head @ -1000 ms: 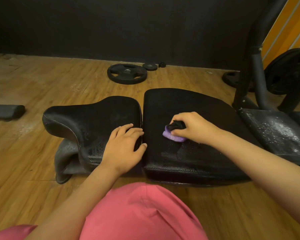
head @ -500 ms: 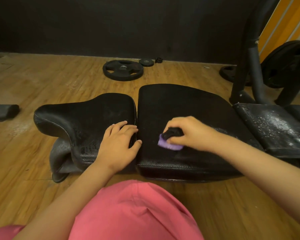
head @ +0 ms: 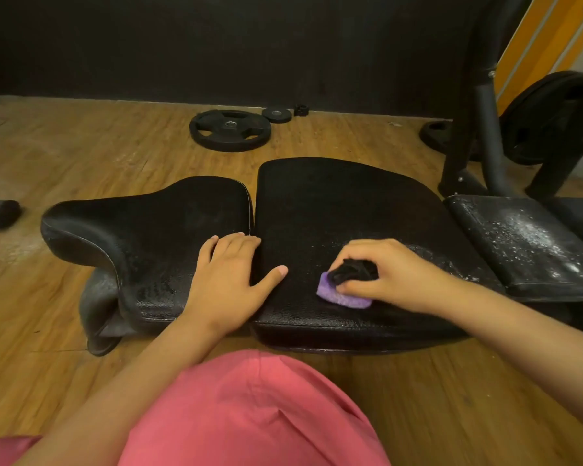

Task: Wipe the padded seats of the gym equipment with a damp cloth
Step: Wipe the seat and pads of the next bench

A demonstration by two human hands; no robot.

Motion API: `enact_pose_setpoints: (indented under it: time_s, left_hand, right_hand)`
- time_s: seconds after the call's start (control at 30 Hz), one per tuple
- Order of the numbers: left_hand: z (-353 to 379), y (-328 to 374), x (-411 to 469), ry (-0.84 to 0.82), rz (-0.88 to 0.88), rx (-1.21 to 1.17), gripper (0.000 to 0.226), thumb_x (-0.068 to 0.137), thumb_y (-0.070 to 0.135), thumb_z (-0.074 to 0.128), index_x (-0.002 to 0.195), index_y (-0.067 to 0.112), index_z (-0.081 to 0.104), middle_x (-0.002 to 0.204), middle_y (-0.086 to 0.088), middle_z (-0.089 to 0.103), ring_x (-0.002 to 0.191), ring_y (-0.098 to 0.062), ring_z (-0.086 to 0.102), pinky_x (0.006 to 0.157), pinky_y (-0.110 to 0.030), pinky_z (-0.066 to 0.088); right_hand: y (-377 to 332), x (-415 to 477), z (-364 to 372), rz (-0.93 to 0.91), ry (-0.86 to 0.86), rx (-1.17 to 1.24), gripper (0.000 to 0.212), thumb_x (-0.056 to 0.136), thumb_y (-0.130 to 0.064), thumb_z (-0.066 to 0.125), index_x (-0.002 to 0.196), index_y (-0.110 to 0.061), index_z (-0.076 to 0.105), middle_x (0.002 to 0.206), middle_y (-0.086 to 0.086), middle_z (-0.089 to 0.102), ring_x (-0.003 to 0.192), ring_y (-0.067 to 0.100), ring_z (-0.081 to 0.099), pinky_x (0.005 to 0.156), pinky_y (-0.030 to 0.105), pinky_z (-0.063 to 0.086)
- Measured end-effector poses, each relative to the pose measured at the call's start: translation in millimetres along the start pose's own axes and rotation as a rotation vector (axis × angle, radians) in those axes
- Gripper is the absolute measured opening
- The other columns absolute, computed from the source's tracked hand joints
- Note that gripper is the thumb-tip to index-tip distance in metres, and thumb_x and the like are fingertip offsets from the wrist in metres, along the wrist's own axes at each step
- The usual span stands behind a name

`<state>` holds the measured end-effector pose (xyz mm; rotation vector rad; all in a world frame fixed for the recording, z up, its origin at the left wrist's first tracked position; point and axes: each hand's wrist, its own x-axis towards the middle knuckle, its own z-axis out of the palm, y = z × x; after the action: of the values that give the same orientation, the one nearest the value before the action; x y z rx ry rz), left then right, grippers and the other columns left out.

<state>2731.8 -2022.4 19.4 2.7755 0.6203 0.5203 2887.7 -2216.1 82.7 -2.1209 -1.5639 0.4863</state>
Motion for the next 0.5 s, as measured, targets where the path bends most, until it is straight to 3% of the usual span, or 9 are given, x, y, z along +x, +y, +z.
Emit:
enact_pose_setpoints:
  time_s: [0.17, 0.3, 0.5]
  left_hand:
    - [2, 0, 0, 0.017, 0.002, 0.016, 0.087, 0.077, 0.076, 0.022, 0.133, 0.017, 0.052, 0.135, 0.002, 0.054, 0.135, -0.014, 0.038, 0.115, -0.037, 0.017]
    - [2, -1, -1, 0.026, 0.000, 0.017, 0.086, 0.077, 0.076, 0.024, 0.132, 0.017, 0.054, 0.134, 0.002, 0.056, 0.135, -0.015, 0.039, 0.115, -0.038, 0.020]
    - [2, 0, 0, 0.024, -0.001, 0.022, 0.087, 0.076, 0.076, 0.023, 0.133, 0.017, 0.053, 0.135, 0.002, 0.055, 0.135, -0.014, 0.038, 0.114, -0.036, 0.017]
  right_hand:
    - [51, 34, -28, 0.154, 0.195, -0.145, 0.010, 0.085, -0.021, 0.068, 0.095, -0.019, 0.067, 0.091, -0.004, 0.064, 0.086, 0.012, 0.061, 0.078, 0.037, 0.051]
    - [61, 50, -26, 0.242, 0.292, -0.169, 0.008, 0.085, -0.019, 0.065, 0.093, -0.018, 0.066, 0.091, -0.001, 0.062, 0.085, 0.016, 0.060, 0.074, 0.033, 0.048]
    - [22, 0, -6, 0.083, 0.128, -0.003, 0.012, 0.083, -0.023, 0.070, 0.094, -0.024, 0.069, 0.091, -0.009, 0.064, 0.085, 0.004, 0.061, 0.075, 0.025, 0.051]
